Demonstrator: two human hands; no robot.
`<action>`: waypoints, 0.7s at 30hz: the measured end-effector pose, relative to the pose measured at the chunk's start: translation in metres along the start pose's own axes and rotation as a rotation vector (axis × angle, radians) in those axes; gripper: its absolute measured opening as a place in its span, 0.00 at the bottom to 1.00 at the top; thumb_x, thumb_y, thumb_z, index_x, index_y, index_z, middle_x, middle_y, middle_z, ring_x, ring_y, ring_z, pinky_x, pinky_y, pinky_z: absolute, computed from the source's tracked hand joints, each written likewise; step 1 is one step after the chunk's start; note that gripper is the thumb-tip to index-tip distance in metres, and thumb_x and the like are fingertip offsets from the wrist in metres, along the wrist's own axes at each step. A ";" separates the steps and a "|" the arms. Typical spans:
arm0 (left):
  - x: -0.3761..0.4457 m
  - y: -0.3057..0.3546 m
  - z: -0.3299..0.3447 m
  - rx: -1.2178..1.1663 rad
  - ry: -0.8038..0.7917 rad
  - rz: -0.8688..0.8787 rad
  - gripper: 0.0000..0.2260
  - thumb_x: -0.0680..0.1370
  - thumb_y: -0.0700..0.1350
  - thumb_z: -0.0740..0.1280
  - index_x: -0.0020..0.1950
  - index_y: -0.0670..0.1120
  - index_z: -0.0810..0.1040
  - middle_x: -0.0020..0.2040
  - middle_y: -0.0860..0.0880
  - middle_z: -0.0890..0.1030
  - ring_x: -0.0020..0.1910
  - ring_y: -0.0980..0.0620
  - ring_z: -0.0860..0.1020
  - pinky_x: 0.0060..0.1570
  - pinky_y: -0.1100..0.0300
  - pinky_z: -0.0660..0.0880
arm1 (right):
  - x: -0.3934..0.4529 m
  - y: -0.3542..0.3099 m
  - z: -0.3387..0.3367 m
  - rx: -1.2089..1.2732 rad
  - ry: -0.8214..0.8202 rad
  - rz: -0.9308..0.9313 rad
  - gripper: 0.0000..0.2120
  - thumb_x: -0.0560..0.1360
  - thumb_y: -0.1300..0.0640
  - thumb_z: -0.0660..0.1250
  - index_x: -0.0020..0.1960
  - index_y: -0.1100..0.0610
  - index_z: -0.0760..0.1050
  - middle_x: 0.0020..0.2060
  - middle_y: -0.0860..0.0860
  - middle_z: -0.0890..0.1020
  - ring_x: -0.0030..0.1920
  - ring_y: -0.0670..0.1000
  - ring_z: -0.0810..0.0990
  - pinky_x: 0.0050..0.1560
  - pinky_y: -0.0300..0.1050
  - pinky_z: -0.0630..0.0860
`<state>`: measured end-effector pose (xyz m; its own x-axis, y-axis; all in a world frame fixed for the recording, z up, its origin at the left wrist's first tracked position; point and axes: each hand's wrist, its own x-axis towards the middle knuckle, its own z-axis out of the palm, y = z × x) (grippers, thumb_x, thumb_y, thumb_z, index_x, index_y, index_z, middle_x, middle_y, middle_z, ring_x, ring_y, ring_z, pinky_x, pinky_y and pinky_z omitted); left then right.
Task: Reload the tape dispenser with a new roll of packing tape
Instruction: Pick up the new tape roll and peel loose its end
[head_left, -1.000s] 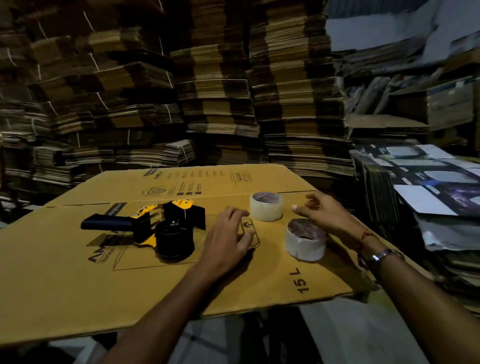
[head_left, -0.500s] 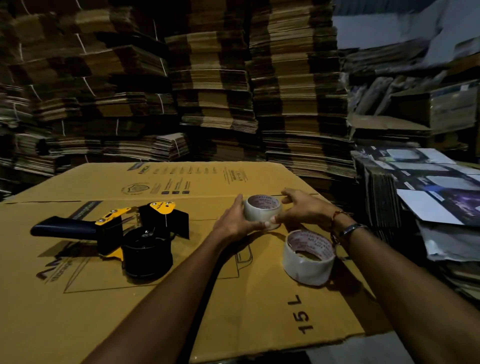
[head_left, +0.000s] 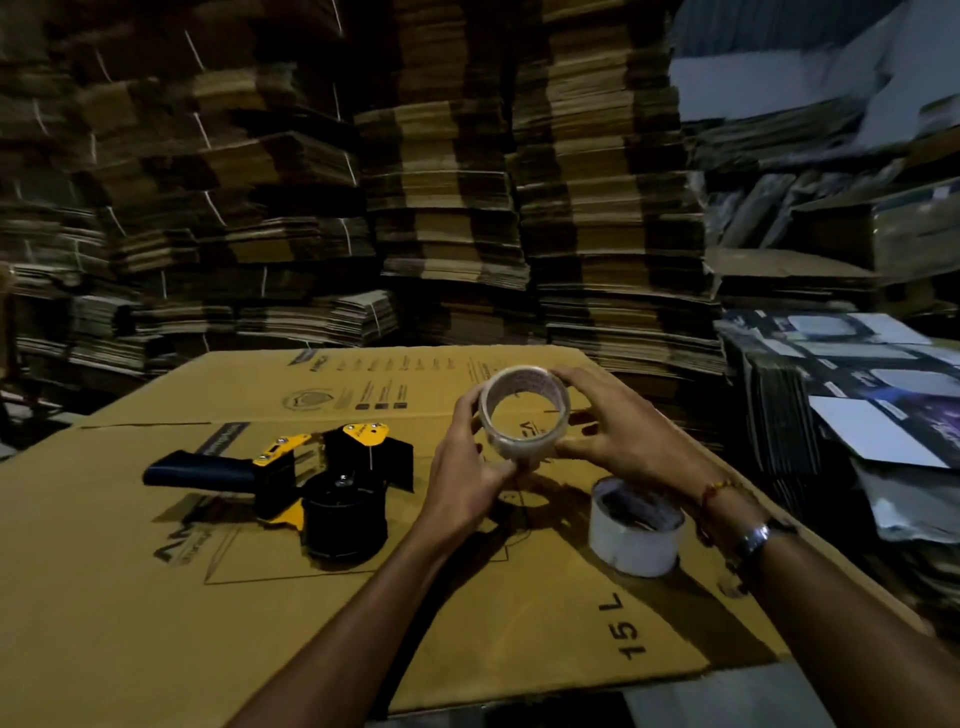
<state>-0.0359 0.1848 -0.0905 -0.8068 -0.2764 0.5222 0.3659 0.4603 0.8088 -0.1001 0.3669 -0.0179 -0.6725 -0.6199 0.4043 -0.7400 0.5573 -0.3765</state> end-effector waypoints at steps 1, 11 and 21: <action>-0.006 0.007 -0.007 -0.005 0.006 0.019 0.42 0.68 0.46 0.81 0.75 0.58 0.61 0.69 0.60 0.71 0.68 0.61 0.69 0.62 0.70 0.69 | -0.008 -0.010 -0.001 0.020 0.029 -0.020 0.41 0.72 0.52 0.78 0.78 0.47 0.62 0.73 0.46 0.68 0.67 0.48 0.72 0.64 0.49 0.77; -0.098 0.052 -0.093 0.016 0.010 0.066 0.41 0.68 0.47 0.80 0.75 0.63 0.62 0.69 0.63 0.72 0.68 0.64 0.71 0.67 0.58 0.72 | -0.080 -0.092 0.031 0.335 0.120 -0.123 0.41 0.71 0.51 0.78 0.77 0.41 0.61 0.67 0.38 0.67 0.66 0.42 0.72 0.61 0.38 0.77; -0.159 0.059 -0.142 0.020 0.050 0.026 0.39 0.68 0.41 0.80 0.76 0.53 0.67 0.69 0.58 0.76 0.66 0.63 0.73 0.63 0.66 0.73 | -0.115 -0.149 0.082 0.706 0.093 -0.075 0.39 0.73 0.63 0.76 0.71 0.33 0.63 0.69 0.36 0.67 0.60 0.41 0.80 0.52 0.35 0.80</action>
<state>0.1800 0.1361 -0.0881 -0.7729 -0.3058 0.5560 0.3765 0.4842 0.7898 0.0881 0.3098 -0.0766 -0.6410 -0.5752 0.5082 -0.6239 0.0047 -0.7815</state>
